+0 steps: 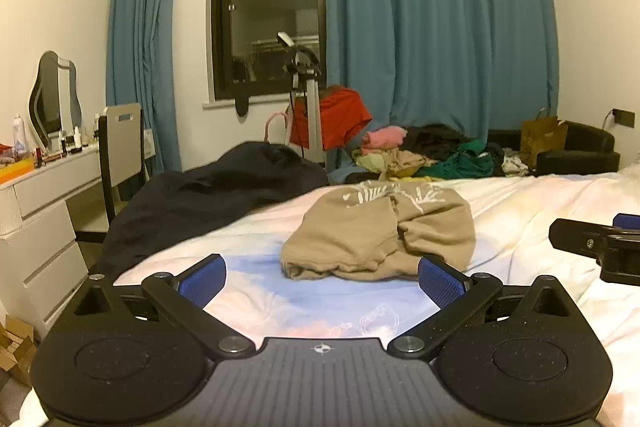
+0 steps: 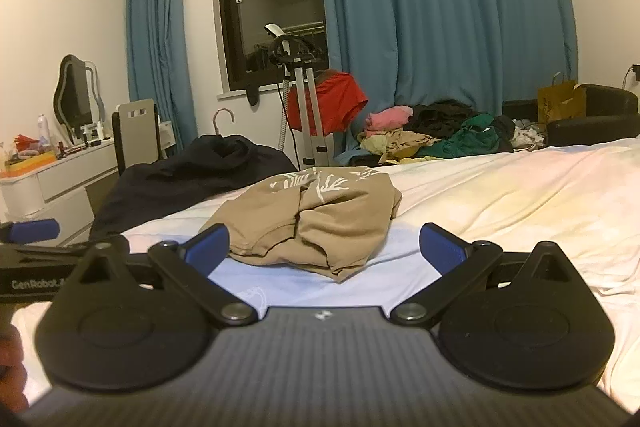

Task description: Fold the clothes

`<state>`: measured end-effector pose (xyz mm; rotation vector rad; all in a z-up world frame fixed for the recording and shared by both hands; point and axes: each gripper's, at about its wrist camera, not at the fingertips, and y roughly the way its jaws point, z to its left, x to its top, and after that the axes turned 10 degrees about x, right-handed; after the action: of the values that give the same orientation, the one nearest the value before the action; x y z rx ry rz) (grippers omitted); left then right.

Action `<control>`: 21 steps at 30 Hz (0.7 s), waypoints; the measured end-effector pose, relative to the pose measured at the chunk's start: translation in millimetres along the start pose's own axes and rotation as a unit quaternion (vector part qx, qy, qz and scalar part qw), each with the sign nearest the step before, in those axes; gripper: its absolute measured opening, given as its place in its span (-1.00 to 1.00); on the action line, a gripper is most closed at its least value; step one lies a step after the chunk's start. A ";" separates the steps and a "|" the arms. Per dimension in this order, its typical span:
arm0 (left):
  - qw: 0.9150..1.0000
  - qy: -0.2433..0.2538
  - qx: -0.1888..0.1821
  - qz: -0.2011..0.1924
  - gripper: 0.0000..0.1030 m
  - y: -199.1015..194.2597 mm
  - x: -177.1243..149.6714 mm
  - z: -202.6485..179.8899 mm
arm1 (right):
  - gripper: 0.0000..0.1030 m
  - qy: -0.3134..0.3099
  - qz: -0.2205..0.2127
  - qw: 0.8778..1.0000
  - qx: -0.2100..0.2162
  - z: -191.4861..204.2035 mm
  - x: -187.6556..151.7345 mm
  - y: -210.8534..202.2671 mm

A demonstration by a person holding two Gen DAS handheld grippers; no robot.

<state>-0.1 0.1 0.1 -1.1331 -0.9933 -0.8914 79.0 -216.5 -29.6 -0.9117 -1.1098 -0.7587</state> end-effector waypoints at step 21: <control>1.000 -0.003 -0.004 0.011 0.99 -7.5 -2.2 3.6 | 1.00 -0.016 0.009 1.000 -0.001 9.5 -9.7 -0.7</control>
<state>-8.5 2.3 0.7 -1.1530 -0.9813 -0.8743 71.8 -207.7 -37.1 -0.9377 -1.1276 -0.7332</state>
